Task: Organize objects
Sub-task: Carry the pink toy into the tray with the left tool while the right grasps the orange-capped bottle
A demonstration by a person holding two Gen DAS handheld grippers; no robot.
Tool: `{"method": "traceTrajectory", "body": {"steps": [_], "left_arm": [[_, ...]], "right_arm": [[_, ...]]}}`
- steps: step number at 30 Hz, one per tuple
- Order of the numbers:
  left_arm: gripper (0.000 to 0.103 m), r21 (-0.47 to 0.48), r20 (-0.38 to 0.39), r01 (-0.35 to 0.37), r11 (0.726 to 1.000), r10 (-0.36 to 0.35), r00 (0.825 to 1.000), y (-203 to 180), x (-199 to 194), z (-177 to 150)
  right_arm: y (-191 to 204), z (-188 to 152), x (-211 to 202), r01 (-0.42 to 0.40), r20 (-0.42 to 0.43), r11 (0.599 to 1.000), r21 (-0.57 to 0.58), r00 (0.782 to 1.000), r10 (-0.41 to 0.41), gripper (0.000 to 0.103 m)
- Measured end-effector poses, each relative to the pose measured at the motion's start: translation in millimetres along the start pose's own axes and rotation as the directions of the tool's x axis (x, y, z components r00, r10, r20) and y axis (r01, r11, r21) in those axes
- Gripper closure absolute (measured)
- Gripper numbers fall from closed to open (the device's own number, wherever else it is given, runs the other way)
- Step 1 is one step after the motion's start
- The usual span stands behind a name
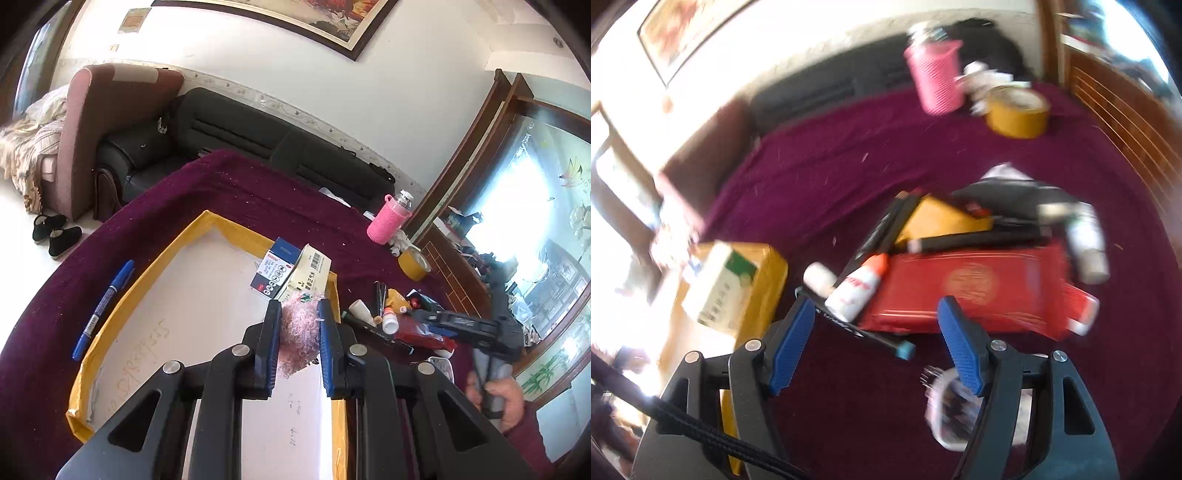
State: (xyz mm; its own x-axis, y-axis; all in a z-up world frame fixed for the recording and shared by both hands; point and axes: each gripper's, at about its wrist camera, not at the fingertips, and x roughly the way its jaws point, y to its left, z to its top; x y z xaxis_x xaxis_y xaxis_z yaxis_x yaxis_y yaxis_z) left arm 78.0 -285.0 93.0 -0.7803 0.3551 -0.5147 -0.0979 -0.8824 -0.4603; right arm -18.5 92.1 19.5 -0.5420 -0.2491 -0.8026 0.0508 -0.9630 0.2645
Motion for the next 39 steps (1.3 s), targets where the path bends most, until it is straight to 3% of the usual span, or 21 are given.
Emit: {"method": "traceTrajectory", "body": {"steps": [4,7,13,15,20,26,31,39], "left_arm": [[0.087,0.002,0.007,-0.013,1.000,0.013,1.000,11,-8,0],[0.087,-0.006,0.006,-0.010,1.000,0.010,1.000,20,-9,-1],[0.087,-0.021,-0.004,-0.003,1.000,0.002,1.000,29,-8,-4],[0.087,-0.028,-0.008,-0.006,1.000,0.006,1.000,32,-9,-5],[0.087,-0.058,-0.022,-0.007,0.998,0.006,1.000,37,-10,-4],[0.087,-0.027,-0.058,-0.045,0.999,0.043,0.997,31,-5,11],[0.087,0.023,-0.082,-0.096,0.995,0.098,0.992,31,16,37],[0.087,0.027,-0.187,-0.139,0.990,0.141,0.972,52,90,73]], "right_arm": [[16,6,45,0.002,-0.107,1.000,0.010,0.994,-0.001,0.042],[22,13,60,0.058,-0.123,0.998,0.031,0.991,-0.053,0.055],[18,20,77,0.086,-0.158,0.991,0.102,0.985,-0.069,0.073],[11,17,74,0.064,-0.150,0.990,0.126,0.988,-0.045,0.079],[-4,9,52,-0.021,-0.110,0.982,0.186,0.993,0.042,0.079],[3,-1,20,-0.175,-0.071,0.962,0.208,0.978,0.194,0.079],[52,-9,6,-0.305,-0.091,0.945,0.122,0.944,0.317,0.078],[158,-42,35,-0.479,-0.242,0.878,0.025,0.849,0.470,0.078]]}}
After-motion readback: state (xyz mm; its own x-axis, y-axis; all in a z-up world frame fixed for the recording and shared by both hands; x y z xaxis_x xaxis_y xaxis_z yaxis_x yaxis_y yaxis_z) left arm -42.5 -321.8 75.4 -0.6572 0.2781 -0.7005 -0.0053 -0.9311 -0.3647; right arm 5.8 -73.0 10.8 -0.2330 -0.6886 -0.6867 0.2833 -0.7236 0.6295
